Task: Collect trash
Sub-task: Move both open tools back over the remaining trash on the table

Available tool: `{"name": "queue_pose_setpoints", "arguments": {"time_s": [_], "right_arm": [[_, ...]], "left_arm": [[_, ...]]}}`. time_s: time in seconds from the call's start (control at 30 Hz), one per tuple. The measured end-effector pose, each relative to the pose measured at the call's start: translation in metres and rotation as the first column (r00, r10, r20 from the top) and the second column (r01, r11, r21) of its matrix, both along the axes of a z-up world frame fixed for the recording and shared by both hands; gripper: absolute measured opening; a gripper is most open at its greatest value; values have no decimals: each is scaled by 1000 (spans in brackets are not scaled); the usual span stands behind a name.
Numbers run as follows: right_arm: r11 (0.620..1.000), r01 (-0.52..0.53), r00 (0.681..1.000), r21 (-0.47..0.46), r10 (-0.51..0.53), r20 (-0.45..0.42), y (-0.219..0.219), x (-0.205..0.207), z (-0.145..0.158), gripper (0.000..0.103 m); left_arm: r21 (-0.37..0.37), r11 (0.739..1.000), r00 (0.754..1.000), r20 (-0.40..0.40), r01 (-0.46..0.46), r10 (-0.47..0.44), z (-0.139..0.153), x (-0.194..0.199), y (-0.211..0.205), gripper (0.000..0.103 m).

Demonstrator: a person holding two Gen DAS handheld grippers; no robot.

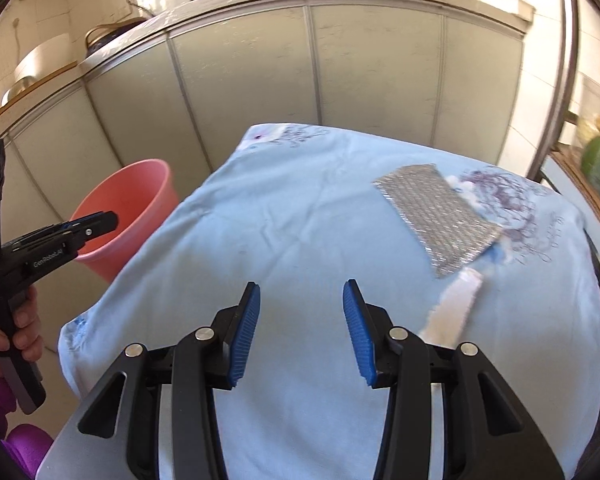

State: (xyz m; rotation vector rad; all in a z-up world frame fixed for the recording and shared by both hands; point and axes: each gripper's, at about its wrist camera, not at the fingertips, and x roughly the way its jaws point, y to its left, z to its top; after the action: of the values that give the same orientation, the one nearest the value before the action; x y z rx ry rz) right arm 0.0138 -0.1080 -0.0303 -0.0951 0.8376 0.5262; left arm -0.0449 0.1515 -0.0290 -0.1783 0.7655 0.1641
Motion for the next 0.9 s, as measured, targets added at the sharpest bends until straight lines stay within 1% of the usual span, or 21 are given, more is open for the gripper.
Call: {"name": "queue_pose_setpoints", "arguments": {"time_s": [0.27, 0.47, 0.67, 0.77, 0.9], "right_arm": [[989, 151, 987, -13, -150, 50, -49, 2, -1, 44], [971, 236, 972, 24, -236, -14, -90, 7, -15, 44], [967, 251, 967, 48, -248, -62, -98, 10, -24, 44], [968, 244, 967, 66, -237, -96, -94, 14, -29, 44], [972, 228, 970, 61, -221, -104, -83, 18, -33, 44]], "left_arm": [[23, 999, 999, 0, 48, -48, 4, 7, -23, 20], [32, 997, 998, -5, 68, -67, 6, 15, -37, 20], [35, 993, 994, -21, 108, -108, 1, 23, -56, 20], [40, 991, 991, -28, 130, -129, -1, 27, -64, 20], [46, 988, 989, -31, 146, -145, 0, 34, -71, 20]]}}
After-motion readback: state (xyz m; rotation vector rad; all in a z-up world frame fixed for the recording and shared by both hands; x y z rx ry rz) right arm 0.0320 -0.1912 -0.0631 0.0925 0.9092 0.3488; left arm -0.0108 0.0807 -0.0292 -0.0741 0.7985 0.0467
